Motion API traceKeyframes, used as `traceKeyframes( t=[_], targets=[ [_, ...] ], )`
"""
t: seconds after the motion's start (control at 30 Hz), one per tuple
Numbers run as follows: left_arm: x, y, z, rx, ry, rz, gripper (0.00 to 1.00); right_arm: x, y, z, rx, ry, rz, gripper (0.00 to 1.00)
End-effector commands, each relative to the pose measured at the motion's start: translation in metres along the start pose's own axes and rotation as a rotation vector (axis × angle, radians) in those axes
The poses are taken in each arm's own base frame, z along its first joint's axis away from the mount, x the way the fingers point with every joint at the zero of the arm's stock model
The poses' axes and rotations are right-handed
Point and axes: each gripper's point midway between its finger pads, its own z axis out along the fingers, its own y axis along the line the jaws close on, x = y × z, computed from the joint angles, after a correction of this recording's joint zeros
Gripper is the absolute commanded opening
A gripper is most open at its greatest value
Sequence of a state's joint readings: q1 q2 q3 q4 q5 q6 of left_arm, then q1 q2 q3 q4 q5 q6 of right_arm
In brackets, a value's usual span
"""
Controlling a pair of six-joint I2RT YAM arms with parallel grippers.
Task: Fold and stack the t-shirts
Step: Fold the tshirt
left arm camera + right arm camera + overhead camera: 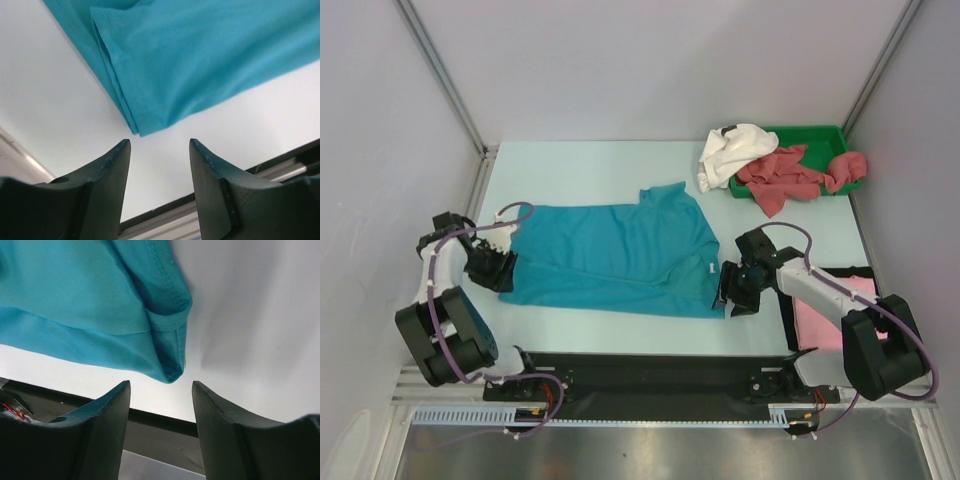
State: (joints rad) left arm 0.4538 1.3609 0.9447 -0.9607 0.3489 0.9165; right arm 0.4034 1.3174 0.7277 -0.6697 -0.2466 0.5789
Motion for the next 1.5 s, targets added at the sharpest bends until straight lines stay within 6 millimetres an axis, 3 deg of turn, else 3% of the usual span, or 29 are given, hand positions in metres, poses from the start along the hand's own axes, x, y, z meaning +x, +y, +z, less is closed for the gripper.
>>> traceKeyframes(
  t=[0.0, 0.13, 0.23, 0.27, 0.3, 0.4, 0.43, 0.47, 0.63, 0.8, 0.9, 0.97, 1.0, 1.03, 1.07, 1.1, 1.13, 1.17, 1.23, 1.27, 1.3, 1.37, 1.4, 1.47],
  targets=[
    [-0.008, -0.015, 0.014, 0.105, -0.026, -0.213, 0.56, -0.007, 0.011, 0.009, -0.052, -0.026, 0.036, 0.59],
    [0.005, -0.001, 0.045, 0.051, 0.069, -0.295, 0.59, -0.003, 0.008, 0.022, -0.067, -0.014, 0.053, 0.54],
    [0.012, -0.003, 0.065, 0.039, 0.129, -0.280, 0.58, -0.002, 0.007, 0.027, -0.076, -0.022, 0.063, 0.44],
    [0.017, -0.006, 0.073, 0.057, 0.164, -0.282, 0.57, 0.000, 0.006, 0.028, -0.076, -0.016, 0.063, 0.31],
    [0.015, -0.009, 0.077, 0.065, 0.170, -0.272, 0.55, 0.000, 0.005, 0.029, -0.075, -0.014, 0.062, 0.24],
    [0.011, -0.015, 0.083, 0.100, 0.158, -0.297, 0.23, 0.007, -0.001, 0.030, -0.058, 0.001, 0.065, 0.05],
    [0.010, -0.018, 0.083, 0.118, 0.153, -0.298, 0.04, 0.009, -0.004, 0.029, -0.051, 0.003, 0.068, 0.02],
    [0.006, -0.026, 0.082, 0.157, 0.132, -0.300, 0.00, 0.014, -0.008, 0.026, -0.037, 0.007, 0.071, 0.00],
    [0.021, -0.062, 0.062, 0.259, 0.171, -0.204, 0.00, 0.035, -0.024, 0.006, 0.030, 0.027, 0.120, 0.00],
    [0.058, -0.087, 0.043, 0.297, 0.279, -0.122, 0.00, 0.059, -0.045, -0.010, 0.088, -0.011, 0.234, 0.00],
    [0.072, -0.096, 0.033, 0.315, 0.321, -0.078, 0.00, 0.072, -0.049, -0.011, 0.096, -0.009, 0.310, 0.00],
    [0.070, -0.090, 0.028, 0.275, 0.321, -0.068, 0.00, 0.081, -0.054, -0.017, 0.118, -0.014, 0.326, 0.00],
    [0.071, -0.093, 0.024, 0.288, 0.329, -0.064, 0.01, 0.085, -0.054, -0.019, 0.122, -0.016, 0.334, 0.00],
    [0.071, -0.094, 0.023, 0.300, 0.327, -0.044, 0.09, 0.086, -0.054, -0.022, 0.117, -0.029, 0.331, 0.00],
    [0.071, -0.094, 0.021, 0.301, 0.334, -0.038, 0.14, 0.089, -0.057, -0.024, 0.129, -0.029, 0.331, 0.06],
    [0.073, -0.094, 0.020, 0.305, 0.347, -0.039, 0.18, 0.090, -0.056, -0.024, 0.120, -0.028, 0.325, 0.18],
    [0.074, -0.094, 0.019, 0.308, 0.353, -0.033, 0.29, 0.090, -0.055, -0.023, 0.110, -0.028, 0.327, 0.33],
    [0.077, -0.092, 0.018, 0.301, 0.374, -0.027, 0.33, 0.088, -0.055, -0.026, 0.116, -0.036, 0.327, 0.65],
    [0.077, -0.089, 0.012, 0.298, 0.389, -0.018, 0.43, 0.082, -0.053, -0.032, 0.130, -0.056, 0.316, 0.85],
    [0.074, -0.083, 0.005, 0.275, 0.390, -0.019, 0.47, 0.068, -0.047, -0.045, 0.138, -0.102, 0.302, 0.86],
    [0.071, -0.078, 0.000, 0.260, 0.382, -0.013, 0.71, 0.061, -0.045, -0.052, 0.150, -0.128, 0.285, 0.86],
    [0.054, -0.056, -0.014, 0.190, 0.334, -0.021, 0.80, 0.031, -0.036, -0.078, 0.183, -0.236, 0.207, 0.84],
    [0.047, -0.047, -0.019, 0.154, 0.315, -0.030, 0.99, 0.021, -0.030, -0.086, 0.184, -0.270, 0.174, 0.82],
    [0.017, -0.015, -0.028, 0.019, 0.223, -0.069, 1.00, 0.000, -0.010, -0.088, 0.155, -0.298, 0.048, 0.67]
  ],
)
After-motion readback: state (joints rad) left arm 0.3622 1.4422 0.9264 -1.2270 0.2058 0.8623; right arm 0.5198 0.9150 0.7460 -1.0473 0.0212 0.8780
